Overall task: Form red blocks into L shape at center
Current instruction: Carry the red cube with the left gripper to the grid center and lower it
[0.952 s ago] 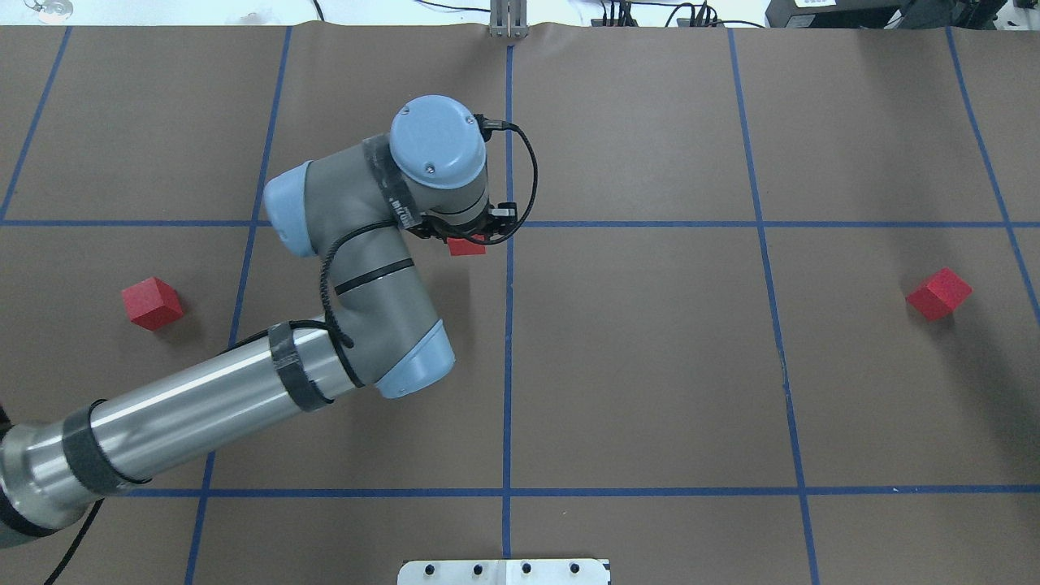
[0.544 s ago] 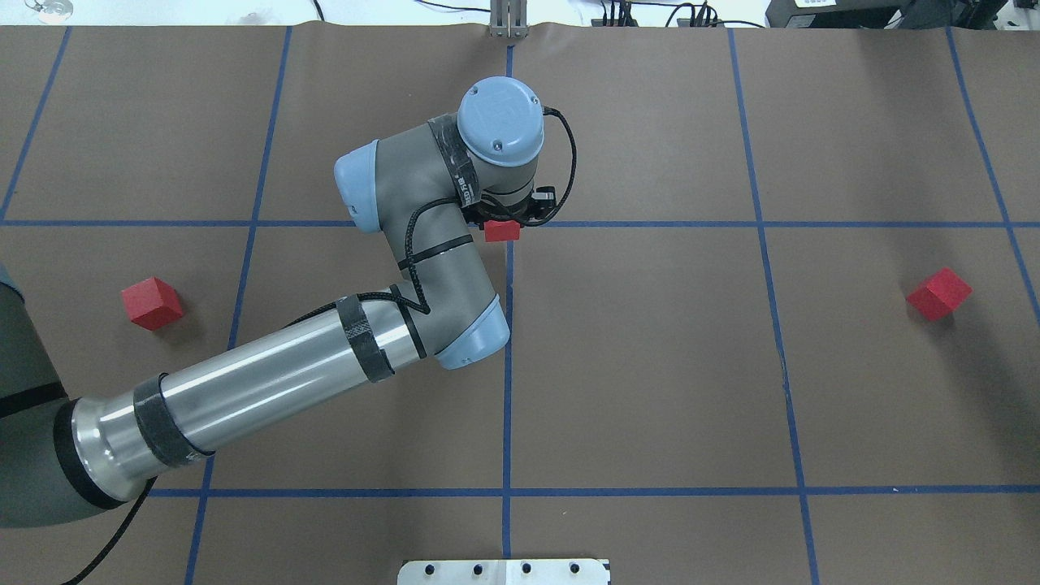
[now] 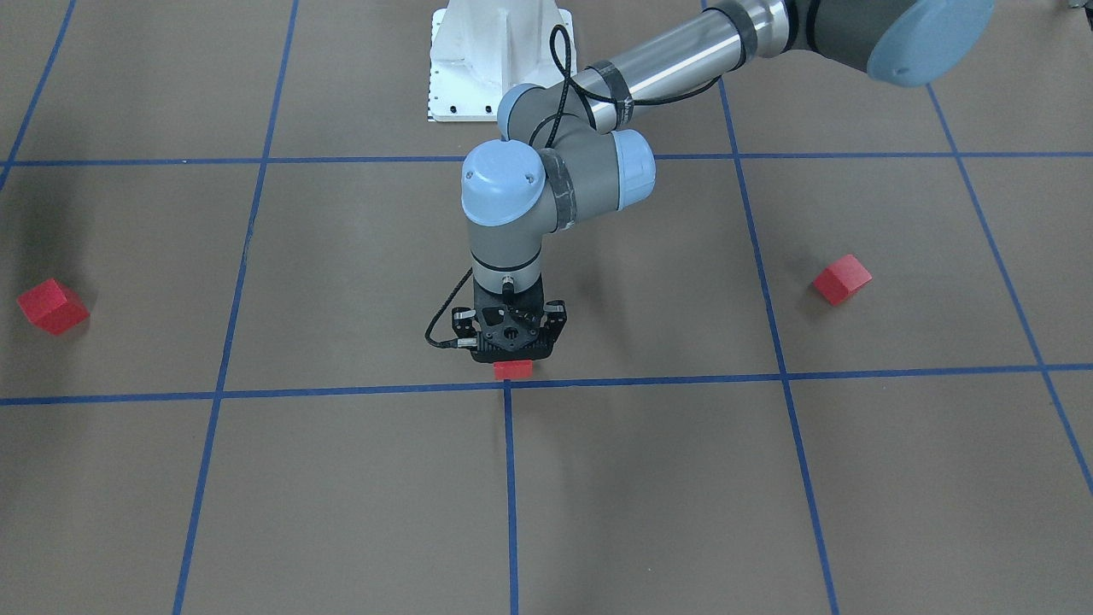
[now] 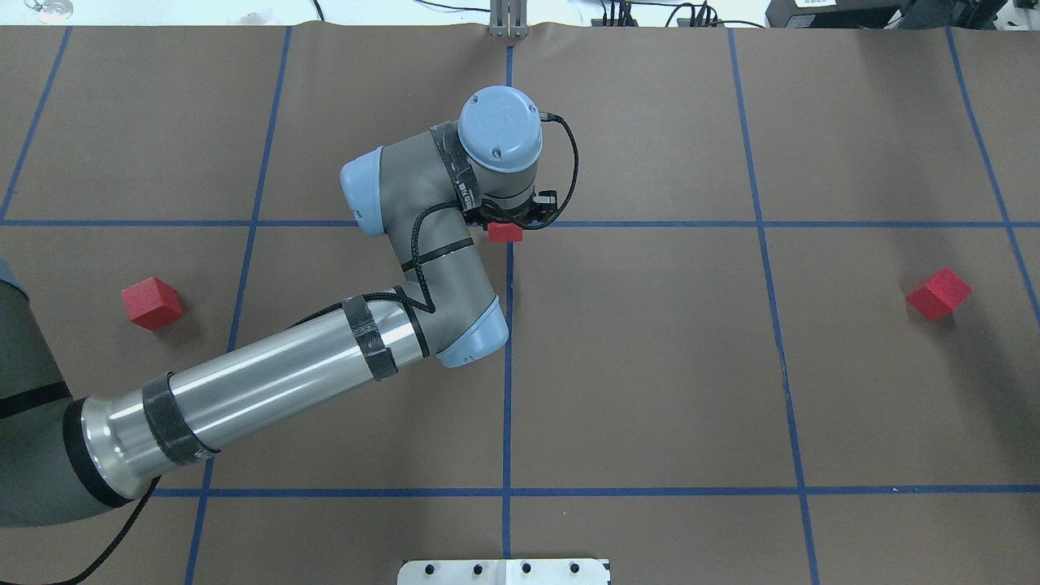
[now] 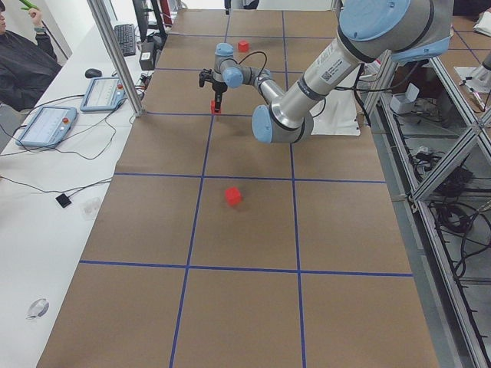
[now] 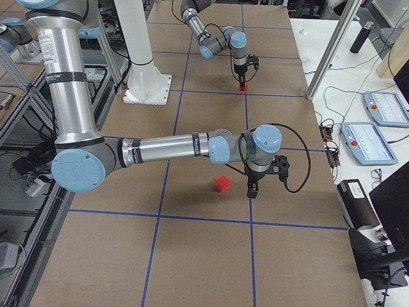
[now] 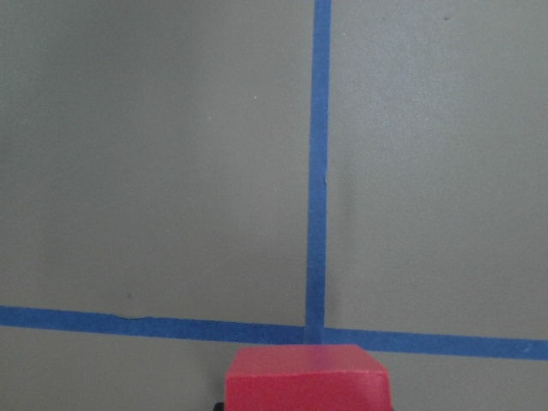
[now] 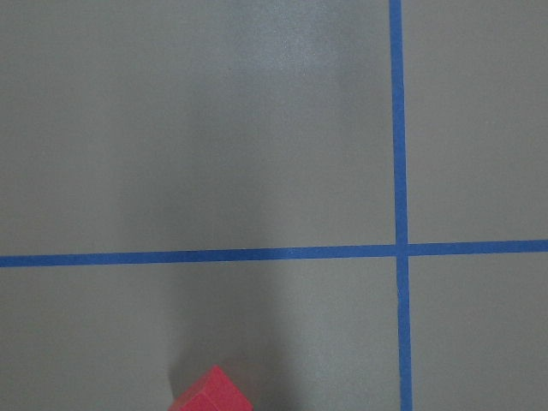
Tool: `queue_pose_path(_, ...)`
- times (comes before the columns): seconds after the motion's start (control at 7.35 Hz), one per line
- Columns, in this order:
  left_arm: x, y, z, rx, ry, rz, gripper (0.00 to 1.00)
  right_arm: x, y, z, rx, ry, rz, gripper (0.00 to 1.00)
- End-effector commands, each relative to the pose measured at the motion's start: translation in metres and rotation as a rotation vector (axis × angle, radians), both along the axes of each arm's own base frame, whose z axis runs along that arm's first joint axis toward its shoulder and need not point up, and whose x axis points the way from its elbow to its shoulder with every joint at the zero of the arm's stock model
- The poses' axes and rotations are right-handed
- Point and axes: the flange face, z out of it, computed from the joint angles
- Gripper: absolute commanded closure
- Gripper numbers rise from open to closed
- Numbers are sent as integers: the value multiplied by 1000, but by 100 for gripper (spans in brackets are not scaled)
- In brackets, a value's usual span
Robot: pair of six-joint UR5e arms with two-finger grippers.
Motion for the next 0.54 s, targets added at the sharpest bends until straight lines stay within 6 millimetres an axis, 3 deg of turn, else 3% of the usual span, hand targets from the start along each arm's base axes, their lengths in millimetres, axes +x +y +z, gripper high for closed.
queue_pose_path(0.0, 2, 1, 4, 17, -9, 21, 100, 0, -1, 3, -5, 1, 0, 1)
queue_pose_path(0.41, 15, 14, 5, 13, -8, 36, 100, -1, -1, 4, -8, 0, -1, 1)
